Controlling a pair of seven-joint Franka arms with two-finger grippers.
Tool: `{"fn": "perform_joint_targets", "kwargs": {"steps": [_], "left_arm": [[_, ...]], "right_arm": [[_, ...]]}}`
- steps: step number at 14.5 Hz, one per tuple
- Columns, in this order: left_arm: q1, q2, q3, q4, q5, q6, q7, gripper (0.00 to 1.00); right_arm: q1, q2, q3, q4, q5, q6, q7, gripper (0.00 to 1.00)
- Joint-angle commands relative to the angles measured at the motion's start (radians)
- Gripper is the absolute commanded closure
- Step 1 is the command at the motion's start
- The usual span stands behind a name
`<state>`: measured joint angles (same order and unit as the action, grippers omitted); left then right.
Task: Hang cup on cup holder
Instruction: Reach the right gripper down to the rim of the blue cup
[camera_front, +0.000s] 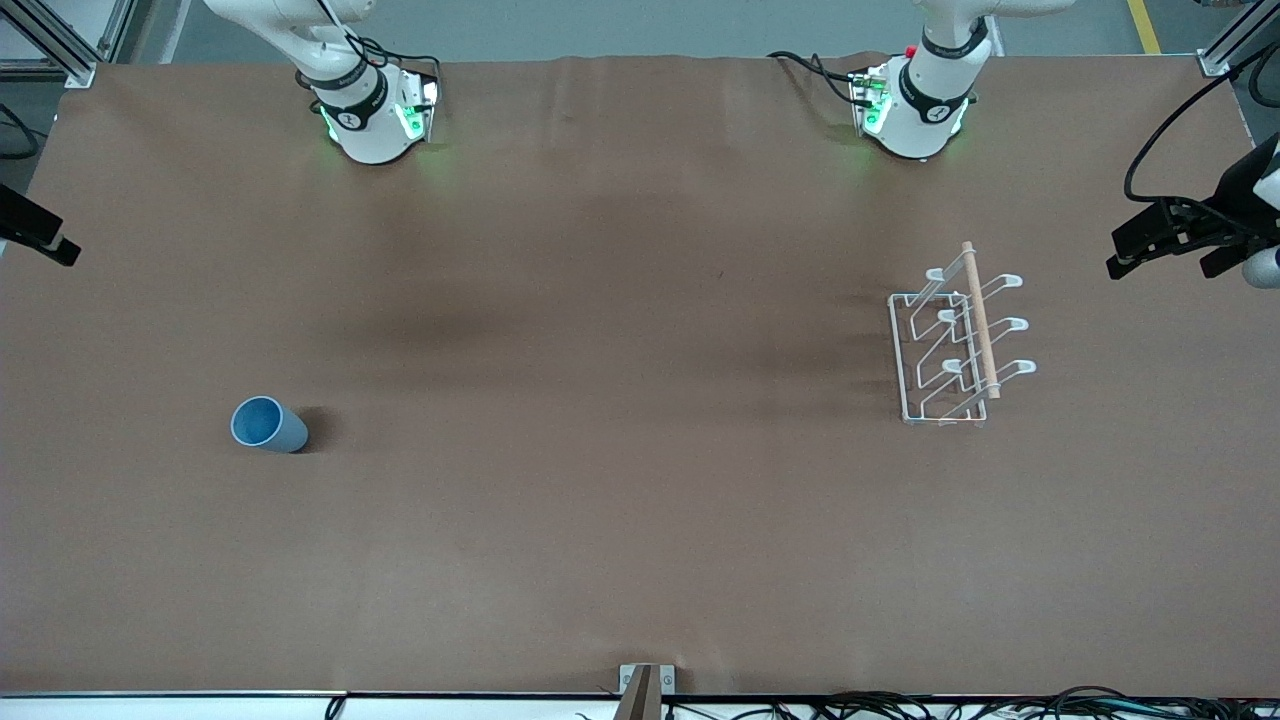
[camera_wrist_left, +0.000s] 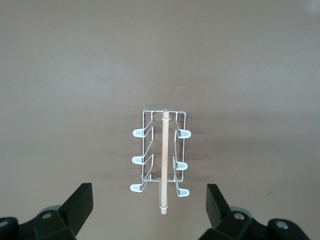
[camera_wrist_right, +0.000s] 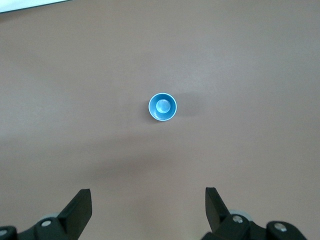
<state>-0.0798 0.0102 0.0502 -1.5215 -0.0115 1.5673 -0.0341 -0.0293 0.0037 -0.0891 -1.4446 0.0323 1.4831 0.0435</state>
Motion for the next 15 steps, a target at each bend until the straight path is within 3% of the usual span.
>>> {"fn": "perform_joint_targets", "kwargs": {"steps": [1, 11, 15], "left_arm": [[-0.001, 0.008, -0.004, 0.021, 0.021, -0.003, 0.011, 0.0], [-0.005, 0.01, -0.032, 0.023, 0.019, -0.006, -0.012, 0.0], [0.0, 0.005, -0.032, 0.021, 0.019, -0.007, -0.009, 0.0]], "right_arm": [[0.003, -0.011, -0.001, -0.005, -0.006, -0.001, -0.01, 0.0], [-0.004, 0.001, -0.003, -0.019, -0.006, -0.001, -0.016, 0.0], [-0.023, 0.094, -0.009, -0.059, -0.011, 0.028, -0.212, 0.0]]}}
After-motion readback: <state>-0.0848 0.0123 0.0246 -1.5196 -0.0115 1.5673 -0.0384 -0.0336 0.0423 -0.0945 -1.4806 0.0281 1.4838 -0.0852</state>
